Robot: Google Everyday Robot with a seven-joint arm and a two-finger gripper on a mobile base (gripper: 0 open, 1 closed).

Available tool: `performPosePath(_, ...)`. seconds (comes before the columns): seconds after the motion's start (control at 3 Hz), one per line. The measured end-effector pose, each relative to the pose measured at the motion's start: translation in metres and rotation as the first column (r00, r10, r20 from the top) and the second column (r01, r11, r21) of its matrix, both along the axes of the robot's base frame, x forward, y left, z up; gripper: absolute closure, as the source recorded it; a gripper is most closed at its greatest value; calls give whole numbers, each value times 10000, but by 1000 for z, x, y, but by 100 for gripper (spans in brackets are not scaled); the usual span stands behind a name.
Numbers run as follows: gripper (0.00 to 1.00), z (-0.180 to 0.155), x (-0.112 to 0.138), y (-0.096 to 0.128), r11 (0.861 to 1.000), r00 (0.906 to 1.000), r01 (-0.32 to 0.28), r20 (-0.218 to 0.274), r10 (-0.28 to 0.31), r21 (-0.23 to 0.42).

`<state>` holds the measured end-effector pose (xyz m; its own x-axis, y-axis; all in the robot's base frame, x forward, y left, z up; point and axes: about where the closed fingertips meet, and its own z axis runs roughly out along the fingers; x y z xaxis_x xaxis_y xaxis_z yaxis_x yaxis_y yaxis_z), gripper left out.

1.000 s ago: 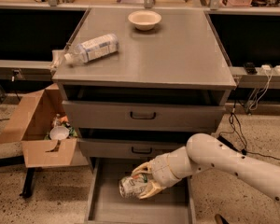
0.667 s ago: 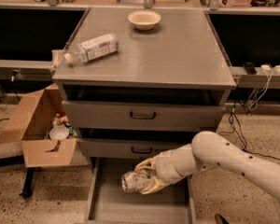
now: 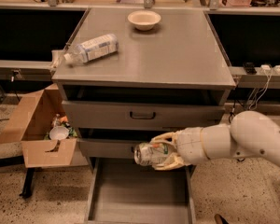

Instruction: Pick 7up can from bottom drawer and place on counter

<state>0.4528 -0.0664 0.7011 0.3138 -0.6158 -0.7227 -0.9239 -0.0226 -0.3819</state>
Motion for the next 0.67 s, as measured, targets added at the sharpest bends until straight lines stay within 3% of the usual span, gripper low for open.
performPosePath(0.33,100,27,10,-28,9956,9951,931,337,-927,-111)
performPosePath(0.67,100,28,10,-29,9952,9947,968,361,-963,-126)
